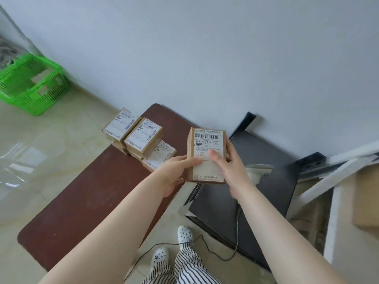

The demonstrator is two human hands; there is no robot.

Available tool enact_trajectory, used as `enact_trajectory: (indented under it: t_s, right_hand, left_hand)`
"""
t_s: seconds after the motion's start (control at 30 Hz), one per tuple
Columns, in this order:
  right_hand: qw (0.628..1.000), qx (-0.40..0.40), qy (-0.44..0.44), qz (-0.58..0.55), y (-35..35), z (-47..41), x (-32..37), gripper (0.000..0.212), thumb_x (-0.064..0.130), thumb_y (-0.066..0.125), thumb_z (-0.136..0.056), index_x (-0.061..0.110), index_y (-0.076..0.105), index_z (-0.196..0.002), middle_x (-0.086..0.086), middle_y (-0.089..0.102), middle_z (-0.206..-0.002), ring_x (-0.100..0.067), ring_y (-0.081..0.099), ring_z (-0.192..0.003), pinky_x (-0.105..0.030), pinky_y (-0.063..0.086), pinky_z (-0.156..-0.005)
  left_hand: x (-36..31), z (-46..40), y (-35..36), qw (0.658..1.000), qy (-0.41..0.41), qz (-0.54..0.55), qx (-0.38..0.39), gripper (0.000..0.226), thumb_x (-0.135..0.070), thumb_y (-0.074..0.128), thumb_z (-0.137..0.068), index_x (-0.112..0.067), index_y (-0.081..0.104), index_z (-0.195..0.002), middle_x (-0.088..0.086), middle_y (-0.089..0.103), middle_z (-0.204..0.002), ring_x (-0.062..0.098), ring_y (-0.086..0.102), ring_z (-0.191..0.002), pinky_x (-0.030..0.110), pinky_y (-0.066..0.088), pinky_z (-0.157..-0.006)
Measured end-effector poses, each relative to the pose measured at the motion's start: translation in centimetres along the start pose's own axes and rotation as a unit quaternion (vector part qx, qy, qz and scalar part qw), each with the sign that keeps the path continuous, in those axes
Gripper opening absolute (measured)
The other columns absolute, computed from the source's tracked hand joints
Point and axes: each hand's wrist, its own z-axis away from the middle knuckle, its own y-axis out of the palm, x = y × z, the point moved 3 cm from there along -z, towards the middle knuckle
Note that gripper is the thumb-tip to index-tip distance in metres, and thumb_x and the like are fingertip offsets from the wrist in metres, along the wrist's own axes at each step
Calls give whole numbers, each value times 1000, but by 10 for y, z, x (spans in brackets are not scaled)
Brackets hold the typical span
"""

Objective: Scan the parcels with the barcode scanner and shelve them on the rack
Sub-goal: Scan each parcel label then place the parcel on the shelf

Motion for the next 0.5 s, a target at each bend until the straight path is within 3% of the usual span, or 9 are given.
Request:
enact_trajectory:
  t_s: [0.07, 0.17, 0.23, 0.3, 0.37, 0.43, 0.5]
  right_hand:
    - [1000, -7, 6, -9, -15, 10, -2, 67, 39, 72, -87, 41, 41, -146, 11, 67, -128, -9, 68, -110, -28, 59, -81]
    - [1000, -15, 23, -7, -26, 18, -11, 77, 50, 76, -80, 38, 39, -147, 9, 67, -128, -11, 68, -111, -36, 58, -88]
    - [999, -42, 32, -8, -34, 23, -19, 71, 50, 72, -84, 32, 41, -145, 7, 67, -126, -11, 67, -110, -36, 57, -91]
    - [991, -132, 10, 3, -48, 29, -26, 45, 39, 64, -94, 26, 48, -135, 8, 65, -118, -4, 64, -106, -27, 53, -91]
    - [959, -281, -7, 40, -71, 36, -40, 29, 32, 63, -96, 24, 54, -122, 8, 63, -110, -6, 61, -102, -23, 48, -86]
    - [920, -385, 20, 77, -90, 41, -59, 32, 34, 67, -91, 20, 54, -116, 0, 61, -110, -20, 61, -103, -30, 48, -83]
    - [900, -410, 73, 129, -101, 39, -80, 50, 40, 71, -86, 14, 52, -123, -6, 58, -114, -29, 56, -110, -45, 49, -90]
  left_hand:
    - [0, 6, 11, 1000, -10, -21, 21, 39, -34, 73, -91, -21, 66, -126, -1, 79, -105, 18, 71, -106, 42, 49, -107]
    - [2, 11, 24, 999, -19, -16, 25, 38, -32, 74, -91, -21, 64, -126, 2, 78, -105, 20, 71, -105, 47, 51, -105]
    - [4, 12, 32, 1000, -20, -7, 15, 38, -28, 75, -90, -21, 63, -125, 4, 78, -104, 21, 71, -105, 49, 52, -103]
    - [6, 10, 36, 1000, -15, 8, 4, 37, -26, 75, -90, -20, 62, -124, 3, 79, -100, 21, 72, -103, 48, 54, -100]
    - [9, 7, 34, 1000, -13, 24, -15, 39, -27, 75, -90, -19, 61, -125, 1, 80, -98, 21, 73, -100, 46, 56, -97]
    - [12, 4, 28, 998, -16, 44, -36, 45, -26, 78, -87, -19, 60, -128, 2, 79, -99, 21, 74, -99, 46, 58, -95]
    - [16, 2, 23, 996, -17, 65, -51, 45, -25, 77, -88, -18, 60, -129, 2, 79, -99, 21, 74, -99, 48, 57, -97]
